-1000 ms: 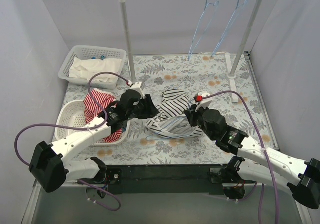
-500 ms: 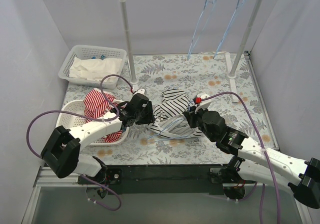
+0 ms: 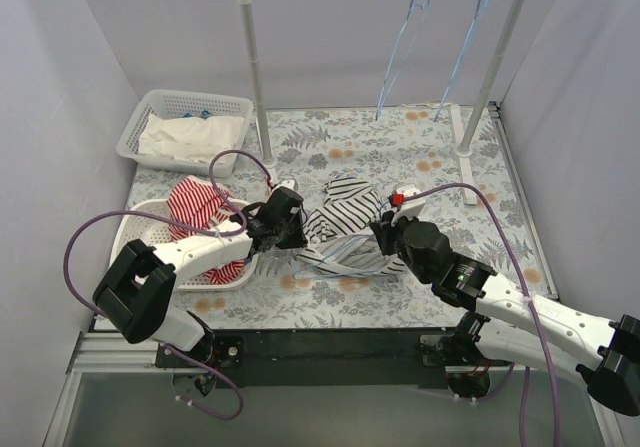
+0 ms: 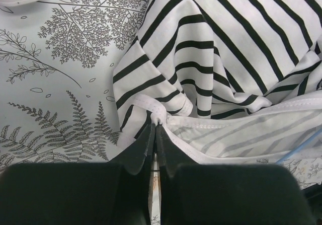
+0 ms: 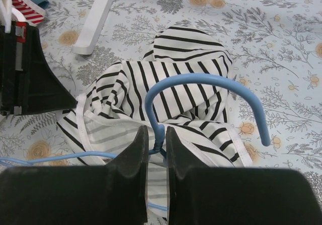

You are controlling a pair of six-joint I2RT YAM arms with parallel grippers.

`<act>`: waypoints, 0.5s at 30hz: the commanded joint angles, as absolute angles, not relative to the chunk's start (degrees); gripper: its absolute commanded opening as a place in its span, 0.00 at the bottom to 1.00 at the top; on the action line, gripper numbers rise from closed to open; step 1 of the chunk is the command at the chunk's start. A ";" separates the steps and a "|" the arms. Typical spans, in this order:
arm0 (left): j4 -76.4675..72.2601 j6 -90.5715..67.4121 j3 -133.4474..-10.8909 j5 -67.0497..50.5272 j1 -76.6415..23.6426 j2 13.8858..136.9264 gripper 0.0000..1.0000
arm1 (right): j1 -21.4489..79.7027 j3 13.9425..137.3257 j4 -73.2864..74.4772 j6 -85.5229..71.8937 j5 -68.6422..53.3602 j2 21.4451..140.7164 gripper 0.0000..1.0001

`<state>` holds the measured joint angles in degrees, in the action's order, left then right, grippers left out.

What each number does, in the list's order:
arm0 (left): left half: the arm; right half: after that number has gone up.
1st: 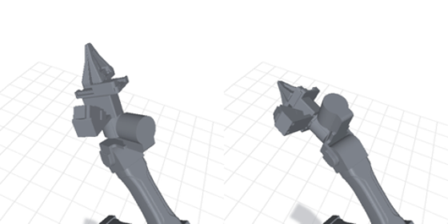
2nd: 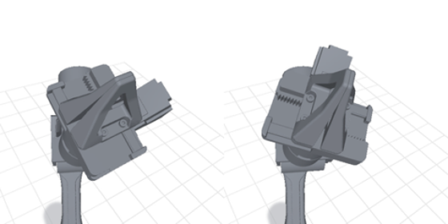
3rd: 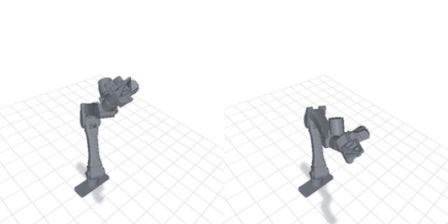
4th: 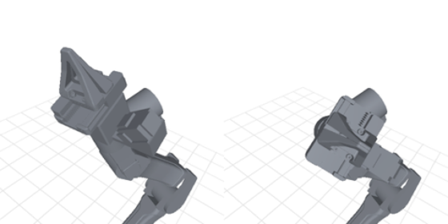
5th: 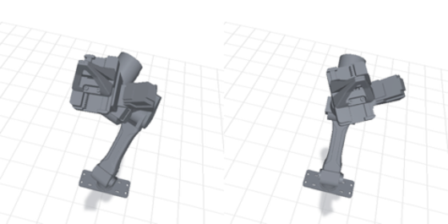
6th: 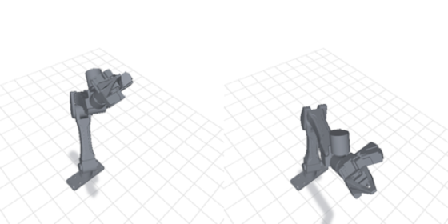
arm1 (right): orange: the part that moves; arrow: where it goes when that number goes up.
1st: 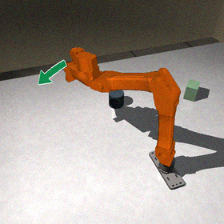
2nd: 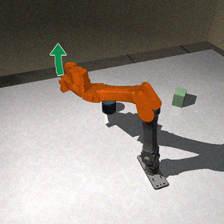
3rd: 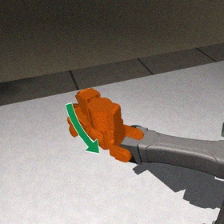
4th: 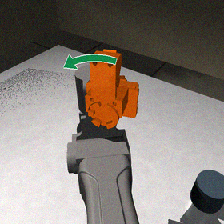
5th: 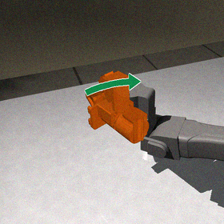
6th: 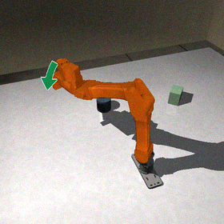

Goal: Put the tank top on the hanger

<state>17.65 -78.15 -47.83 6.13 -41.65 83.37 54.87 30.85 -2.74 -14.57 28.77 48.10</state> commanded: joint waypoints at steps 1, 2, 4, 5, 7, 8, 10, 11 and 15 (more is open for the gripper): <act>16.52 -77.35 -47.21 5.27 -41.57 79.20 0.00 | 55.20 33.65 -1.32 -15.73 35.05 47.37 0.01; 16.78 -77.43 -46.85 4.84 -41.57 77.45 0.00 | 55.20 34.10 -0.10 -16.17 35.94 47.29 0.01; 16.61 -77.34 -44.93 4.40 -41.57 75.60 0.00 | 55.20 35.67 1.91 -16.79 38.40 47.02 0.01; 16.61 -77.43 -44.30 4.48 -41.57 73.85 0.00 | 55.20 36.12 3.06 -17.05 39.10 47.02 0.01; 16.79 -78.57 -42.28 4.74 -41.57 71.11 0.00 | 55.20 37.70 4.92 -17.84 42.35 47.46 0.01; 16.53 -78.84 -40.80 4.66 -41.57 70.15 0.00 | 55.20 38.31 5.36 -18.28 43.15 47.55 0.01; 16.09 -79.36 -38.50 3.44 -41.57 66.37 0.00 | 55.11 38.76 6.15 -19.07 44.99 47.81 0.01; 15.74 -79.45 -37.89 2.91 -41.57 65.66 0.00 | 55.11 38.85 6.24 -19.51 45.87 47.90 0.01; 13.71 -80.15 -33.84 0.09 -41.57 62.41 0.00 | 55.11 39.73 6.59 -21.00 47.72 48.60 0.01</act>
